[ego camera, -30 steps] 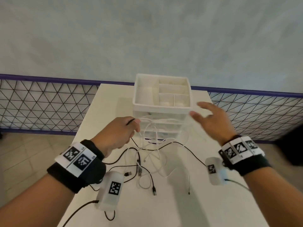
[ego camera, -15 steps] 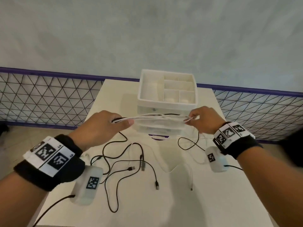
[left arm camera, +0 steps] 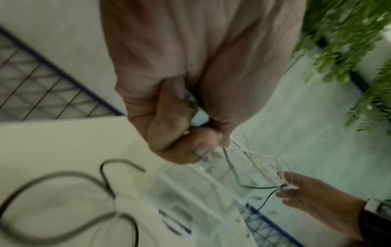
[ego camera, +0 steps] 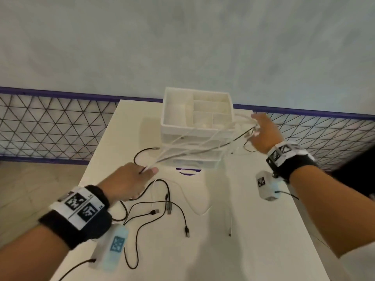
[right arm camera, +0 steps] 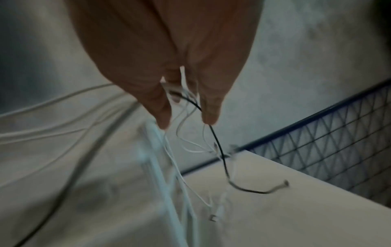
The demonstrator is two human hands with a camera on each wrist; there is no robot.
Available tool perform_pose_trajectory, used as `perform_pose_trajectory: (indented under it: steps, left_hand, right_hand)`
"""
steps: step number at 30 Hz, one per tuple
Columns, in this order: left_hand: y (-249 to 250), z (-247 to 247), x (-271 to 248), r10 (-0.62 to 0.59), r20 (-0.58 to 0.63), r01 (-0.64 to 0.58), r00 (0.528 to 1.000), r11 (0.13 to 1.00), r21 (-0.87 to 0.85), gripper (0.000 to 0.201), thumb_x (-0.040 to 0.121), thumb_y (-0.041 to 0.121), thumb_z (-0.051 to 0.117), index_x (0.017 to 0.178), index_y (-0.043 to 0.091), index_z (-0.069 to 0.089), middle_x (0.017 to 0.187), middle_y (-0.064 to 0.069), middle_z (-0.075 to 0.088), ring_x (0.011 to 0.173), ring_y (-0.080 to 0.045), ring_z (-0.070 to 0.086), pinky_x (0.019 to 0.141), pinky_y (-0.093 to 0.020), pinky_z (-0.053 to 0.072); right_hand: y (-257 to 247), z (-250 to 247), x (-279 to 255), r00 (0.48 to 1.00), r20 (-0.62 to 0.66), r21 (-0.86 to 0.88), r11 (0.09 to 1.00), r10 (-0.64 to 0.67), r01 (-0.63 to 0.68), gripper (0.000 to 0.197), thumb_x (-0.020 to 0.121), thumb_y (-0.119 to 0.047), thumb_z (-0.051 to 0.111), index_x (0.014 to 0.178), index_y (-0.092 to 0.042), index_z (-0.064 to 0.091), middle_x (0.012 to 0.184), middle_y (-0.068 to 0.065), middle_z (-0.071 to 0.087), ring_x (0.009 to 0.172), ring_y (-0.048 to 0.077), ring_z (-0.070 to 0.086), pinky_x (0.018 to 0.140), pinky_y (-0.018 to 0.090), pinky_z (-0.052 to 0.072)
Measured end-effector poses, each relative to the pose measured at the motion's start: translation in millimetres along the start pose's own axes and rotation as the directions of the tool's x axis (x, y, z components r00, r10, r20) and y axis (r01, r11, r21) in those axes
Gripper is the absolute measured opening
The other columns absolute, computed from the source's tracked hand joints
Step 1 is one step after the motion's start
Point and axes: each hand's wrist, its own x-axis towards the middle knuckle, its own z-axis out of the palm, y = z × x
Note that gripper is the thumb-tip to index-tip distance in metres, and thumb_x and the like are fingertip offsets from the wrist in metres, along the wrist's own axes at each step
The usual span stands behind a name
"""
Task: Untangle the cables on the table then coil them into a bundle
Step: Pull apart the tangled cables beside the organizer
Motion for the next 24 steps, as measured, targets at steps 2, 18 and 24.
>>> perform_pose_trajectory:
  steps: [2, 18, 24]
  left_hand:
    - [-5, 20, 5, -0.058, 0.104, 0.073, 0.993, 0.985, -0.155, 0.038, 0.099, 0.043, 0.049, 0.076, 0.013, 0.05, 0.053, 0.002, 0.041, 0.039, -0.01, 0.032, 0.038, -0.019, 0.023]
    - [28, 15, 12, -0.01, 0.034, 0.028, 0.999, 0.804, -0.594, 0.033, 0.101, 0.031, 0.051, 0.077, 0.01, 0.057, 0.067, -0.005, 0.065, 0.043, -0.01, 0.034, 0.038, -0.021, 0.027]
    - [72, 46, 9, 0.204, -0.081, -0.207, 0.976, 0.733, -0.648, 0.025, 0.101, 0.028, 0.051, 0.103, 0.013, 0.071, 0.103, 0.002, 0.078, 0.047, -0.013, 0.038, 0.043, -0.022, 0.033]
  right_hand:
    - [16, 25, -22, 0.983, 0.143, -0.112, 0.989, 0.117, -0.101, 0.078, 0.083, -0.004, 0.067, 0.151, -0.018, 0.031, 0.159, 0.013, 0.026, 0.14, 0.037, 0.04, 0.112, 0.046, 0.041]
    - [37, 94, -137, 0.959, 0.251, 0.246, 0.967, -0.135, 0.072, 0.011, 0.085, -0.025, 0.076, 0.075, -0.03, 0.075, 0.091, -0.015, 0.069, 0.068, 0.005, 0.061, 0.074, 0.029, 0.051]
    - [-84, 18, -117, 0.972, 0.168, 0.847, 0.528, -0.163, -0.057, 0.019, 0.101, -0.008, 0.052, 0.089, -0.006, 0.067, 0.075, 0.014, 0.071, 0.06, 0.03, 0.066, 0.057, 0.036, 0.058]
